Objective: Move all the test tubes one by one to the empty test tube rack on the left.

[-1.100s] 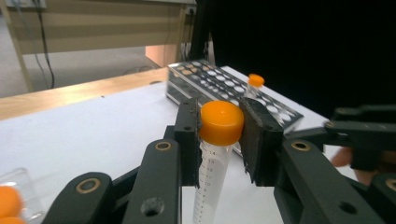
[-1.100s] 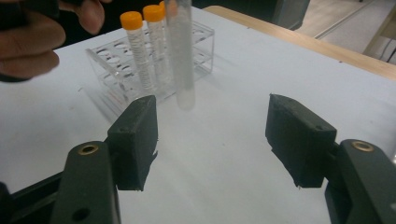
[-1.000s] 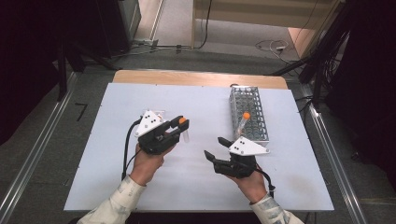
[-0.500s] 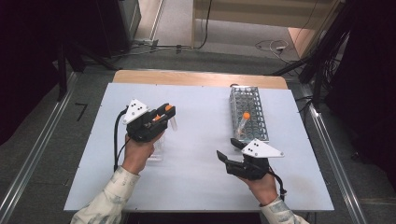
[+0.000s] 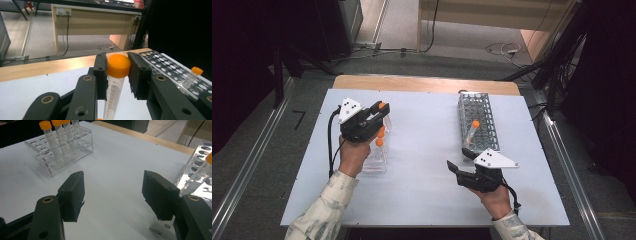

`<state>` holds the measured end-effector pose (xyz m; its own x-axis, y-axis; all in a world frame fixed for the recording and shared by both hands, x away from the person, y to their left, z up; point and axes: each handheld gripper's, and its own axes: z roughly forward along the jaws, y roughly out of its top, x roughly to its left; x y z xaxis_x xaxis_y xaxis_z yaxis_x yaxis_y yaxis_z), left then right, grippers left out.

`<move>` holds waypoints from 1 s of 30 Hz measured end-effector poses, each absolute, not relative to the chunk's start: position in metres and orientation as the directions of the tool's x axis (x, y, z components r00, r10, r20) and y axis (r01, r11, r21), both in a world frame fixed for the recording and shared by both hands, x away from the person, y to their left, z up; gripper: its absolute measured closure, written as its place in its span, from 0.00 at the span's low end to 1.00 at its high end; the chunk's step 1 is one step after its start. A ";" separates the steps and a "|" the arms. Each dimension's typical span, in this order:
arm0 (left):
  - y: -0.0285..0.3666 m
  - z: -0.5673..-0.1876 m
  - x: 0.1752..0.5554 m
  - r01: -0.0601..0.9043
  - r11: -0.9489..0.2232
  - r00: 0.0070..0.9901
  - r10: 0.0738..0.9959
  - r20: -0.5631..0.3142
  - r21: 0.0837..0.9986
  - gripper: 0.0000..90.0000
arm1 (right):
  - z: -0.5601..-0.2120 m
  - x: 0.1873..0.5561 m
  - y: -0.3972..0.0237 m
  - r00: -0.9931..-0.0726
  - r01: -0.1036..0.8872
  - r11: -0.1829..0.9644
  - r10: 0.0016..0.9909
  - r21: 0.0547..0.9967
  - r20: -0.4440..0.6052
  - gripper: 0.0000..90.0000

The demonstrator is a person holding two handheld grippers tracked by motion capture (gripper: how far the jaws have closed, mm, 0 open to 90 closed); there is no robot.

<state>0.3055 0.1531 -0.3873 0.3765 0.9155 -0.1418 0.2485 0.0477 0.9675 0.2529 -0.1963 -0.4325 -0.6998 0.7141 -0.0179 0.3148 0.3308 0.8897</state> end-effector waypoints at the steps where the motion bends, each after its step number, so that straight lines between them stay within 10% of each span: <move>1: 0.153 -0.388 0.306 0.246 0.040 0.371 0.919 -0.132 0.968 0.77 | -0.433 0.253 -0.196 -0.700 0.316 0.329 0.714 0.890 -0.016 0.37; 30: 0.151 -0.409 0.314 0.284 -0.009 0.302 0.950 -0.081 0.959 0.77 | -0.435 0.254 -0.196 -0.699 0.316 0.334 0.715 0.888 -0.020 0.37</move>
<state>0.3136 0.1511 -0.4093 0.3019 0.9499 -0.0807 0.2840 -0.0088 0.9588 0.2537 -0.1959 -0.4347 -0.6988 0.7150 -0.0200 0.3162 0.3340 0.8879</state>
